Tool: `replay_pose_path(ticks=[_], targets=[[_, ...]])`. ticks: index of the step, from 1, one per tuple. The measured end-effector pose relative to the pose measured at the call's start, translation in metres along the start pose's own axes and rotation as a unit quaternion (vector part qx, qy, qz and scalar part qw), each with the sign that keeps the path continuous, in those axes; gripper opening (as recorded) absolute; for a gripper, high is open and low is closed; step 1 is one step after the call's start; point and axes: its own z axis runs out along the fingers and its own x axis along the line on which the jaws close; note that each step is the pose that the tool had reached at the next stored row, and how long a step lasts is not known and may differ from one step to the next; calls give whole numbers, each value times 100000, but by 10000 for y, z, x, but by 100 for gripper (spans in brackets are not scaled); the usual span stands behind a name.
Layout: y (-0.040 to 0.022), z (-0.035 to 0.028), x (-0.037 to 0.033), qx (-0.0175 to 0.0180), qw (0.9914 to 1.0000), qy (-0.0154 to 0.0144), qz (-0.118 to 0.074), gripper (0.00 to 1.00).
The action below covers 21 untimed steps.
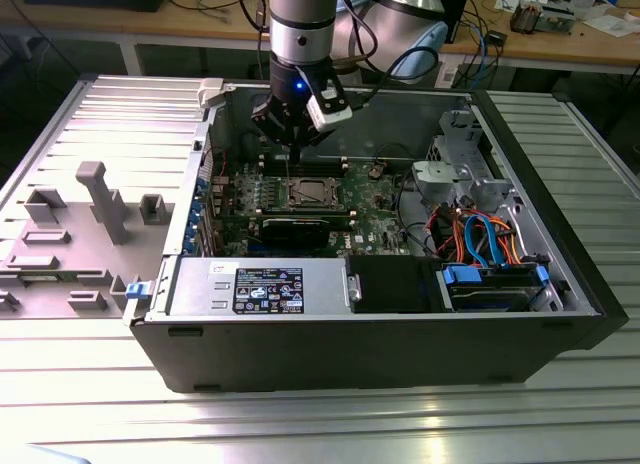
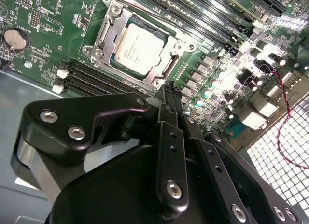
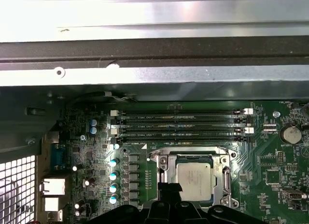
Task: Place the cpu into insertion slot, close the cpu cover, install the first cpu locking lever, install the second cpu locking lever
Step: 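Install the first cpu locking lever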
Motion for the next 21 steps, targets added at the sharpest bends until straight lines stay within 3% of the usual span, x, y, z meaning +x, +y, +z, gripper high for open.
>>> replay_pose_path(ticks=[6,10,15,17,21], targets=[[0,0,0,4,100000,7,-273,11],[0,0,0,44,99960,92,-2836,11],[0,0,3,92,99834,192,-5760,11],[0,1,43,89,99834,190,-5758,11],[-1,1,59,95,99833,195,-5765,11]])
